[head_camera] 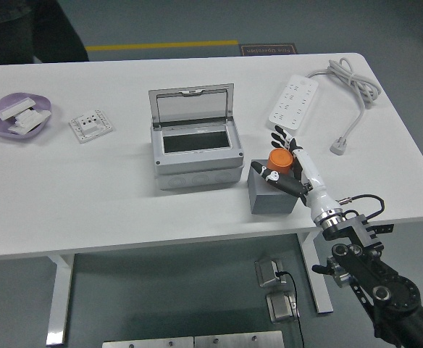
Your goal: Pick up the cylinder from the cube,place it in the box,flap close box
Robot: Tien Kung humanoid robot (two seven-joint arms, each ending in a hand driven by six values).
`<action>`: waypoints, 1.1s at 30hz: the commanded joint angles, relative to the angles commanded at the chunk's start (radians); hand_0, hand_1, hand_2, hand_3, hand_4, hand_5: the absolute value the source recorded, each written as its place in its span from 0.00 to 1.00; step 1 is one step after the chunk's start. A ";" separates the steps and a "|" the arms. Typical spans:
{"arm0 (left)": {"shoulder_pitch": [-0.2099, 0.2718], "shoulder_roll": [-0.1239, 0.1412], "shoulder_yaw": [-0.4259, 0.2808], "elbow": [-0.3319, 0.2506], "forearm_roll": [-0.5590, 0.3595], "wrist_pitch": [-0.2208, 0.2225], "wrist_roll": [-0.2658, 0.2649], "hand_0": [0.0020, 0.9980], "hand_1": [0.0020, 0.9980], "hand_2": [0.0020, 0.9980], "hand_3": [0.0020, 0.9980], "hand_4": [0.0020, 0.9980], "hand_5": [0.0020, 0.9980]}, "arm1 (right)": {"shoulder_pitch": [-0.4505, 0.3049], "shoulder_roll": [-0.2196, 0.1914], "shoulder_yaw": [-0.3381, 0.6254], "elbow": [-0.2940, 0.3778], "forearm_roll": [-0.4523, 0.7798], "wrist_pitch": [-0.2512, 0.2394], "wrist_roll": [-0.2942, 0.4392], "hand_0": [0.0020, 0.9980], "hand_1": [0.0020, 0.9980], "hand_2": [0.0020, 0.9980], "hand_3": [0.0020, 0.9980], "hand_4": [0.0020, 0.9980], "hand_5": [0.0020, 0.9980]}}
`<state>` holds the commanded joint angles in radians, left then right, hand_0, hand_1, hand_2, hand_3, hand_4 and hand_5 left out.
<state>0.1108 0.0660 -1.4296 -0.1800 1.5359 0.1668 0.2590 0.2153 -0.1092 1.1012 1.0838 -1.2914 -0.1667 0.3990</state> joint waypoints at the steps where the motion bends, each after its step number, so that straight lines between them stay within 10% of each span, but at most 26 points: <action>1: 0.000 0.000 0.000 0.000 0.000 0.000 0.000 0.63 0.65 0.61 0.62 0.66 0.26 | 0.000 0.000 0.000 0.000 0.000 -0.002 0.000 0.84 0.92 0.93 1.00 0.87 0.26; 20: -0.004 -0.002 0.014 0.000 -0.016 -0.002 -0.001 0.63 0.65 0.61 0.62 0.66 0.25 | 0.000 0.004 -0.003 -0.007 0.039 -0.004 -0.029 0.74 0.74 0.77 0.96 0.83 0.23; 21: -0.004 -0.002 0.015 0.000 -0.018 -0.003 -0.001 0.63 0.65 0.61 0.62 0.66 0.24 | 0.000 0.004 -0.003 -0.007 0.039 -0.004 -0.032 0.69 0.66 0.68 0.83 0.63 0.12; 32: -0.004 -0.001 0.026 0.000 -0.038 -0.010 -0.007 0.63 0.65 0.61 0.62 0.66 0.24 | 0.002 0.002 -0.007 -0.004 0.041 -0.010 -0.052 0.71 0.65 0.65 0.76 0.49 0.07; 33: -0.004 -0.001 0.026 0.000 -0.038 -0.011 -0.008 0.63 0.65 0.61 0.62 0.65 0.24 | 0.002 0.002 -0.007 -0.004 0.040 -0.012 -0.054 0.71 0.63 0.62 0.68 0.13 0.00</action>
<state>0.1071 0.0650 -1.4034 -0.1800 1.4975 0.1562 0.2515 0.2177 -0.1070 1.0941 1.0802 -1.2519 -0.1782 0.3449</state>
